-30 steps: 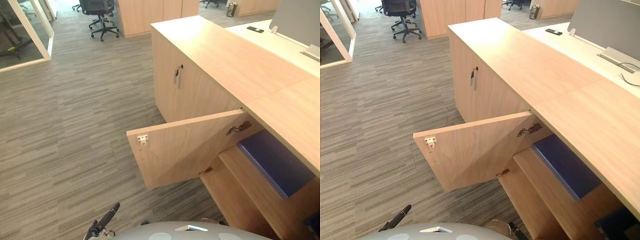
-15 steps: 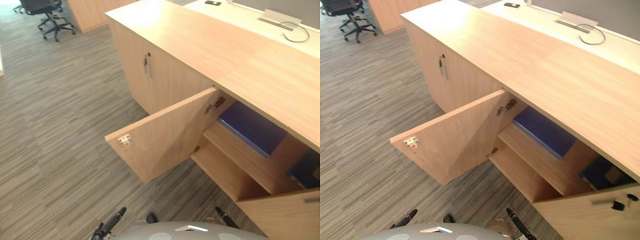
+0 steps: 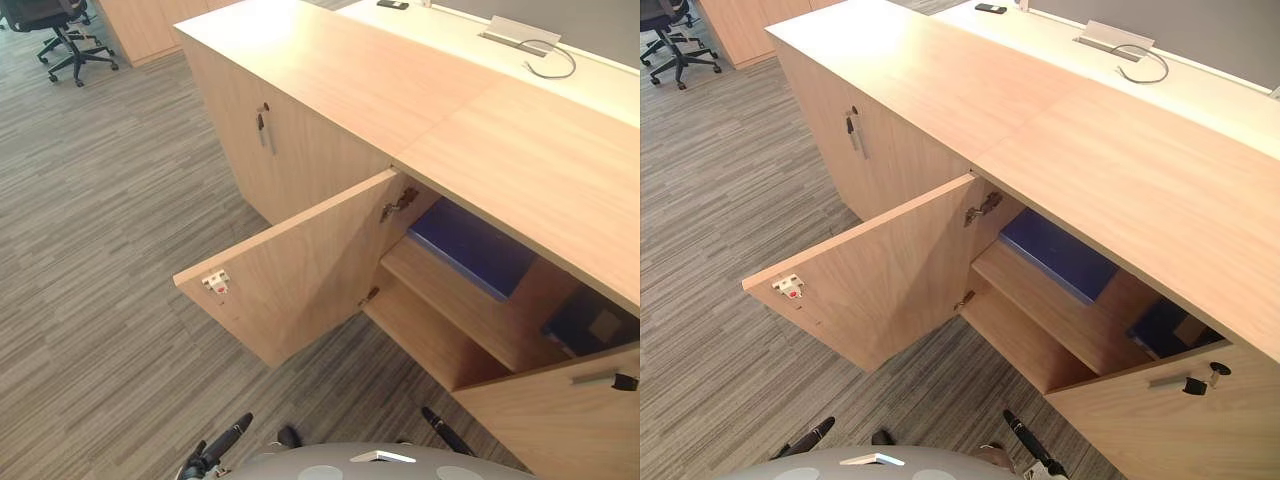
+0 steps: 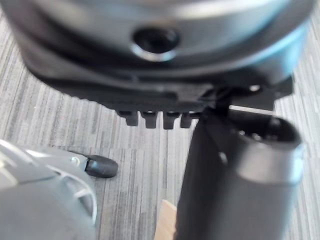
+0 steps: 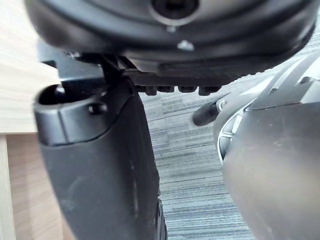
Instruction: Walk over to the cabinet, pick up the folder, carry it to the office cabinet, place the folder inside the office cabinet, then close the office cabinet door
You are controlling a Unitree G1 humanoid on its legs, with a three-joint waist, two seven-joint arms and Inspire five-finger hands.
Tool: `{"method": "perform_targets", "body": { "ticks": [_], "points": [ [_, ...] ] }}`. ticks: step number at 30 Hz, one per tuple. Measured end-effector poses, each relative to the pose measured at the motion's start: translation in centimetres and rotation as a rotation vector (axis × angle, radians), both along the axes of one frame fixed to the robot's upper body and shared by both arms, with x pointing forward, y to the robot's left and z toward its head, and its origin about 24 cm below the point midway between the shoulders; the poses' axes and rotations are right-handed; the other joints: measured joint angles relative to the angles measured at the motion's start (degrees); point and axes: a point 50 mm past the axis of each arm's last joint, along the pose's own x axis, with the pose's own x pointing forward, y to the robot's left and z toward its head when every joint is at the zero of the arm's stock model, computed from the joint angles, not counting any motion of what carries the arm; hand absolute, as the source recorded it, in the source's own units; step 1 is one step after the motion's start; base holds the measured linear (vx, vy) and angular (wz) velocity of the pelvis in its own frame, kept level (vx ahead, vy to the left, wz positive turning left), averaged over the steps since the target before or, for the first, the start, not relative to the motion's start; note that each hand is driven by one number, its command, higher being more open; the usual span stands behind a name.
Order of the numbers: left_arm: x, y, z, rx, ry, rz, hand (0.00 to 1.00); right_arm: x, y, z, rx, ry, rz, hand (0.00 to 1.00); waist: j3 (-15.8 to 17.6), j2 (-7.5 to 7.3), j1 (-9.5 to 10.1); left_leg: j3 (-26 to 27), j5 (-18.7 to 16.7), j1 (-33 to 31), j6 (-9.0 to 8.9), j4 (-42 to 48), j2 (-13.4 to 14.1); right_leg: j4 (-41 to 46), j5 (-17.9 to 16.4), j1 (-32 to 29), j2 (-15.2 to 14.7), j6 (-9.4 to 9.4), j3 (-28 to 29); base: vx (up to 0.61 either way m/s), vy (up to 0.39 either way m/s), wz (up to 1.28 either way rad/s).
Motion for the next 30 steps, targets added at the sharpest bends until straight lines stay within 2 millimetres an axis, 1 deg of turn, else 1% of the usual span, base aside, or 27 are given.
{"method": "perform_targets", "body": {
  "ticks": [2, 5, 7, 8, 9, 11, 12, 14, 15, 17, 19, 20, 22, 24, 25, 26, 27, 29, 30],
  "points": [
    [0.2, 0.4, 0.1, 0.013, 0.003, -0.025, 1.00, 0.1, 0.1, 0.0, 0.001, 0.000, 0.018, 1.00, -0.2, -0.40, 0.01, 0.2, 0.0, 0.0, -0.03, 0.0, -0.1, -0.5, 0.1, 0.0, 0.1, 0.11, 0.2, -0.03, -0.001, -0.06],
    [1.5, 2.2, 0.6, 0.076, 0.002, -0.099, 1.00, 0.3, 0.4, 0.0, 0.004, -0.001, 0.042, 1.00, -0.4, -0.87, -0.03, 0.7, 0.1, 0.0, -0.11, 0.0, -0.1, -0.8, 0.2, -0.2, 0.4, 0.25, 1.2, -0.02, -0.007, -0.10],
    [2.9, 4.3, 1.4, 0.168, 0.018, -0.212, 1.00, 0.4, 0.5, 0.0, 0.005, -0.001, 0.070, 1.00, -0.4, -1.08, -0.39, 1.1, 0.1, 0.1, -0.19, 0.1, 0.0, -1.0, 0.3, -0.3, 0.6, 0.33, 1.6, -0.01, -0.016, -0.09],
    [4.0, 5.6, 2.0, 0.233, 0.026, -0.297, 1.00, 0.5, 0.6, 0.0, 0.005, 0.000, 0.080, 1.00, -0.4, -1.11, -0.58, 1.2, 0.1, 0.1, -0.23, 0.2, 0.0, -1.2, 0.3, -0.2, 0.7, 0.36, 1.7, 0.00, -0.016, -0.05],
    [4.7, 6.3, 2.4, 0.263, 0.023, -0.329, 1.00, 0.5, 0.6, 0.0, 0.004, 0.000, 0.088, 1.00, -0.4, -1.11, -0.62, 1.2, 0.1, 0.1, -0.24, 0.2, 0.1, -1.3, 0.3, -0.2, 0.7, 0.37, 1.7, 0.01, -0.018, -0.04],
    [8.1, 8.7, 4.4, 0.414, 0.014, -0.511, 1.00, 0.3, 0.7, 0.0, -0.008, 0.002, 0.142, 1.00, -0.4, -1.20, -0.54, 1.3, 0.1, 0.1, -0.27, 0.2, 0.1, -1.6, 0.5, -0.1, 0.9, 0.43, 1.8, 0.00, -0.006, -0.02],
    [9.0, 9.1, 4.9, 0.455, 0.013, -0.564, 1.00, 0.2, 0.8, 0.0, -0.011, 0.000, 0.155, 1.00, -0.4, -1.20, -0.56, 1.3, 0.1, 0.1, -0.27, 0.2, 0.1, -1.6, 0.5, -0.1, 0.9, 0.43, 1.8, 0.00, 0.000, 0.00],
    [12.4, 10.2, 7.1, 0.597, -0.016, -0.707, 1.00, 0.0, 0.9, 0.1, -0.022, -0.010, 0.191, 1.00, -0.4, -1.25, -0.69, 1.3, 0.1, 0.1, -0.29, 0.2, 0.1, -1.7, 0.5, -0.1, 0.9, 0.38, 1.8, 0.00, 0.000, 0.00],
    [13.3, 10.3, 7.6, 0.631, -0.028, -0.734, 1.00, -0.1, 0.9, 0.1, -0.024, -0.014, 0.197, 1.00, -0.4, -1.29, -0.71, 1.3, 0.1, 0.1, -0.31, 0.2, 0.1, -1.7, 0.5, -0.1, 0.9, 0.38, 1.8, 0.00, 0.000, 0.00],
    [16.1, 10.0, 9.3, 0.737, -0.088, -0.793, 1.00, -0.4, 1.3, 0.1, -0.022, -0.026, 0.223, 1.00, -0.3, -1.59, -0.85, 1.4, 0.1, 0.2, -0.35, 0.2, 0.1, -1.8, 0.5, -0.2, 1.0, 0.37, 1.9, 0.00, -0.005, -0.05],
    [17.5, 9.7, 10.3, 0.798, -0.118, -0.828, 1.00, -0.7, 1.7, 0.1, -0.016, -0.022, 0.244, 1.00, -0.4, -1.81, -0.90, 1.5, 0.0, 0.3, -0.41, 0.2, 0.1, -1.9, 0.6, -0.3, 1.0, 0.33, 2.6, 0.01, -0.012, -0.15],
    [17.6, 9.9, 10.5, 0.836, -0.097, -0.868, 1.00, -0.8, 1.6, 0.2, -0.021, -0.027, 0.256, 1.00, -0.4, -1.78, -0.93, 1.6, -0.1, 0.6, -0.54, 0.2, 0.1, -2.0, 0.6, -0.3, 1.0, 0.32, 3.1, 0.01, -0.014, -0.22],
    [17.8, 10.0, 10.8, 0.860, -0.091, -0.874, 1.00, -1.0, 1.7, 0.2, -0.019, -0.024, 0.272, 1.00, -0.4, -1.83, -1.04, 1.6, -0.1, 0.8, -0.58, 0.3, 0.1, -2.1, 0.6, -0.4, 1.1, 0.34, 3.3, 0.00, -0.020, -0.13],
    [18.4, 9.5, 11.2, 0.905, -0.105, -0.914, 1.00, -1.2, 1.7, 0.3, -0.028, -0.028, 0.290, 1.00, -0.3, -1.97, -0.61, 1.6, -0.1, 0.7, -0.58, 0.3, 0.2, -2.0, 0.6, -0.6, 1.1, 0.35, 3.5, 0.00, 0.000, 0.00],
    [18.7, 9.1, 11.5, 0.949, -0.106, -0.979, 1.00, -1.1, 1.7, 0.4, -0.031, -0.037, 0.305, 1.00, -0.3, -2.02, -0.53, 1.6, -0.1, 0.6, -0.58, 0.3, 0.2, -1.7, 0.6, -0.8, 1.1, 0.35, 3.6, 0.00, 0.000, 0.00],
    [18.8, 9.0, 11.6, 0.958, -0.105, -0.992, 1.00, -1.1, 1.7, 0.4, -0.032, -0.038, 0.309, 1.00, -0.3, -2.03, -0.53, 1.6, -0.1, 0.6, -0.58, 0.3, 0.2, -1.7, 0.6, -0.9, 1.1, 0.35, 3.6, -0.04, -0.005, -0.01],
    [19.3, 8.2, 12.3, 1.053, -0.096, -1.146, 1.00, -0.8, 1.7, 0.5, -0.037, -0.056, 0.333, 1.00, -0.4, -2.11, -0.52, 1.6, -0.1, 0.3, -0.58, 0.3, 0.2, -1.4, 0.6, -1.3, 1.0, 0.36, 3.9, -0.04, -0.001, -0.03],
    [19.5, 7.9, 12.6, 1.111, -0.088, -1.240, 1.00, -0.7, 1.7, 0.6, -0.041, -0.065, 0.344, 1.00, -0.5, -2.18, -0.51, 1.7, -0.1, -0.2, -0.57, 0.3, 0.2, -1.3, 0.8, -1.9, 0.9, 0.44, 4.0, -0.05, -0.002, -0.03],
    [19.7, 7.4, 13.0, 1.160, -0.084, -1.334, 1.00, -0.8, 1.8, 0.7, -0.042, -0.068, 0.357, 1.00, -0.5, -2.23, -0.42, 1.7, 0.0, -0.5, -0.49, 0.3, 0.1, -1.2, 0.9, -2.4, 0.9, 0.49, 4.2, -0.05, -0.002, -0.03]
  ]
}}
